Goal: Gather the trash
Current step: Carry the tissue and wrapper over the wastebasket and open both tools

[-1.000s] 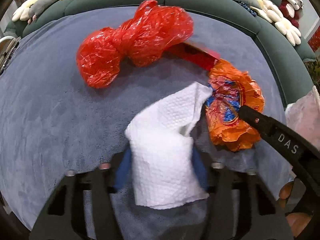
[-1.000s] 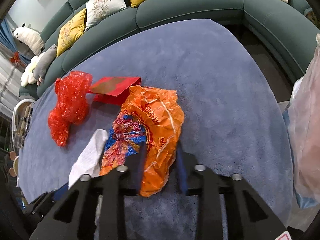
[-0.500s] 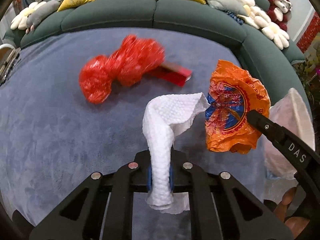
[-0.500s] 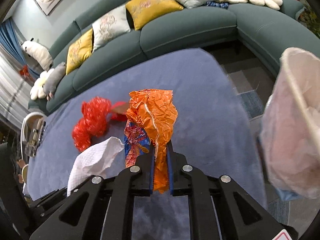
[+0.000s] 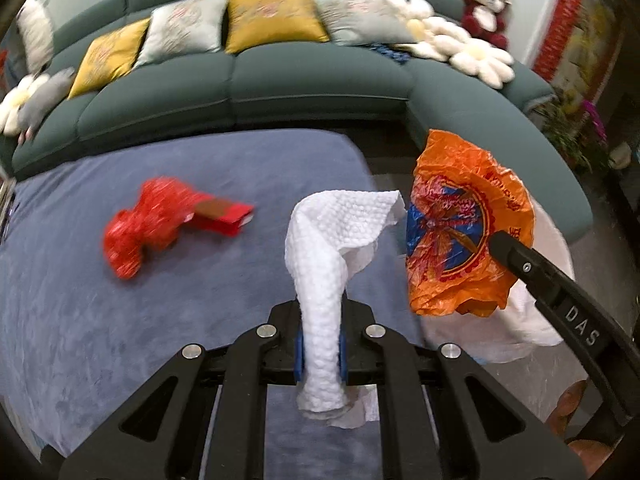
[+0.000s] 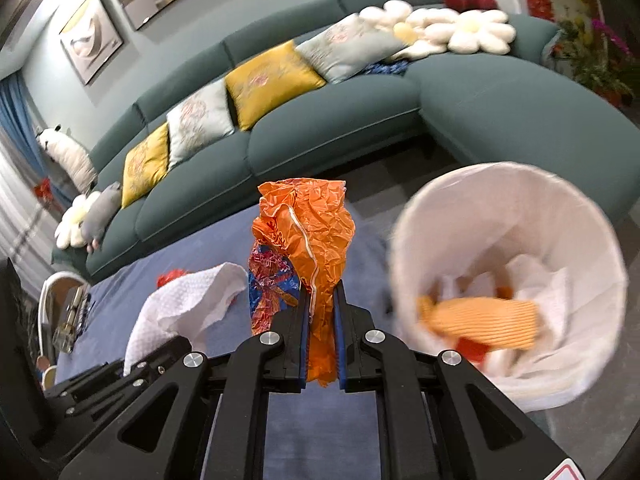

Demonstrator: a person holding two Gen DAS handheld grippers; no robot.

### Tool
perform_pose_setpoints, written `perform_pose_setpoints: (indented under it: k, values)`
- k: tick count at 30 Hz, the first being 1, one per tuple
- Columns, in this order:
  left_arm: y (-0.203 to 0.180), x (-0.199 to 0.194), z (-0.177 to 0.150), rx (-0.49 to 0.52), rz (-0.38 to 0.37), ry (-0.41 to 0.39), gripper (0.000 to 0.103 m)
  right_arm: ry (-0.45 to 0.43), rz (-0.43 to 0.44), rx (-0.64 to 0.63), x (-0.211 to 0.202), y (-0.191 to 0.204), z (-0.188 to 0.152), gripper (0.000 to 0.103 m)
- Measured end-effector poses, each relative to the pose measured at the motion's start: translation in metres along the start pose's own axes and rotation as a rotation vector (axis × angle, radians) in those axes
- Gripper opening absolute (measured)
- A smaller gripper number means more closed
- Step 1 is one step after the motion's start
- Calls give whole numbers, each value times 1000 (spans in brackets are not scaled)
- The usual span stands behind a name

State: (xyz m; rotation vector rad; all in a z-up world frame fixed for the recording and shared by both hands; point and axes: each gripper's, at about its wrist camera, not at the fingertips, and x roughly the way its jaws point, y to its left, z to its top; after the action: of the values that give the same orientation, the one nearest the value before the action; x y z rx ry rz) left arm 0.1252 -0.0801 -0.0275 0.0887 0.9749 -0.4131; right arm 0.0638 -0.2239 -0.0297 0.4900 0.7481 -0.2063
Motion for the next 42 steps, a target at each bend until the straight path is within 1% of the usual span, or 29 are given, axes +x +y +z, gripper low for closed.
perform_pose_setpoints:
  k: [9, 15, 22, 27, 30, 31, 32, 33, 34, 35, 36, 38, 42]
  values:
    - [-96, 2, 4, 140, -70, -8, 11, -63, -84, 93, -45, -90, 10, 10]
    - [-144, 14, 5, 212, -101, 7, 11, -84, -132, 141, -58, -131, 10, 10]
    - [-174, 25, 4, 253, -117, 26, 12, -99, -165, 199, -63, -165, 8, 10]
    - [-182, 34, 6, 261, -124, 41, 12, -98, -175, 208, -62, -174, 5, 11]
    - [-184, 36, 8, 253, -131, 48, 15, -93, -174, 197, -58, -175, 6, 12]
    - [-184, 36, 9, 249, -126, 40, 16, -92, -170, 189, -56, -173, 7, 16]
    - [-183, 36, 10, 242, -108, 33, 33, -95, -177, 185, -55, -169, 8, 18]
    - [-181, 35, 10, 234, -95, 27, 57, -101, -183, 182, -55, -165, 9, 22]
    - [-177, 32, 11, 212, -77, 4, 64, -110, -185, 173, -55, -162, 10, 36]
    - [-174, 30, 11, 197, -73, -14, 66, -119, -189, 169, -56, -158, 10, 46]
    - [-172, 28, 12, 187, -72, -25, 66, -133, -198, 164, -57, -156, 10, 49]
    - [-167, 29, 13, 188, -70, -12, 66, -143, -198, 150, -57, -150, 12, 49]
    - [-155, 27, 13, 178, -49, -16, 66, -134, -185, 136, -56, -141, 14, 49]
